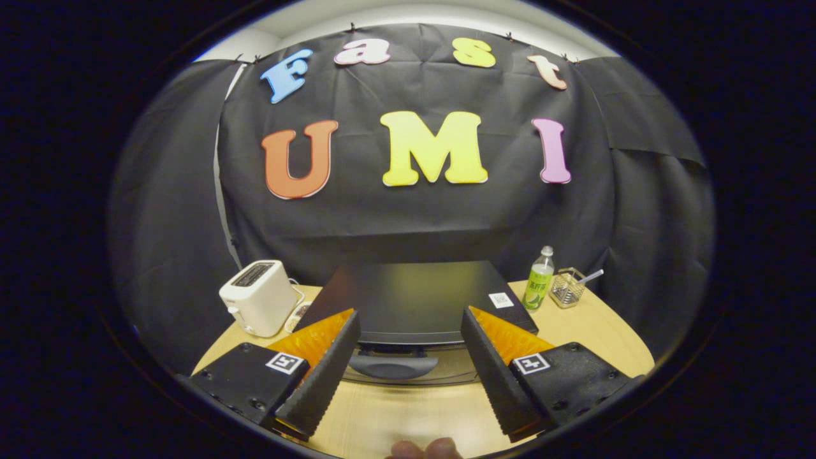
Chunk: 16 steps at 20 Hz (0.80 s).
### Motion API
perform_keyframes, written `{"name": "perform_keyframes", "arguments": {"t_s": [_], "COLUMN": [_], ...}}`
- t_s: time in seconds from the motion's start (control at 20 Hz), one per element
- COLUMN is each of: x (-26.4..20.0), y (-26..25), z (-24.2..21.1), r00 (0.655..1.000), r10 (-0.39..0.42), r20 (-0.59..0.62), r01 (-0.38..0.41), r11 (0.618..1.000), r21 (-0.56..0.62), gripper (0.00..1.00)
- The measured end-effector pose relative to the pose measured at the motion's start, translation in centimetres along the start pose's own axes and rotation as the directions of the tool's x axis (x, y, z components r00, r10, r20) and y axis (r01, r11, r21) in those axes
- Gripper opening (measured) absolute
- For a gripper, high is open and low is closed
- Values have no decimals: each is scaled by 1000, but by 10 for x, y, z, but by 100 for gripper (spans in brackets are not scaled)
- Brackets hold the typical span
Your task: Open the toaster oven, put the food inside, and close the toaster oven door.
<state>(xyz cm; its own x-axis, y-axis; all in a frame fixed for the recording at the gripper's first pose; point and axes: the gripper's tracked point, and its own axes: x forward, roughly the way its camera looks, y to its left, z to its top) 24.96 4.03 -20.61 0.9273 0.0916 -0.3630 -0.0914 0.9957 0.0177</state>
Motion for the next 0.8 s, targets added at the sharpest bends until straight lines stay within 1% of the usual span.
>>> {"name": "perform_keyframes", "arguments": {"t_s": [0.2, 0.45, 0.5, 0.55, 0.8], "x": [29, 44, 47, 46, 46], "y": [11, 15, 15, 14, 14], "z": [-31, -60, -54, -57, -59], "r00": [998, 990, 994, 992, 993], "r10": [15, 20, 21, 18, 7], "r20": [-63, -137, -106, -125, -117], "r01": [-16, -25, -24, -23, -9], "r11": [1000, 999, 999, 999, 1000], "r21": [-24, -37, -24, -33, -17], "gripper": [100, 100, 100, 100, 100]}}
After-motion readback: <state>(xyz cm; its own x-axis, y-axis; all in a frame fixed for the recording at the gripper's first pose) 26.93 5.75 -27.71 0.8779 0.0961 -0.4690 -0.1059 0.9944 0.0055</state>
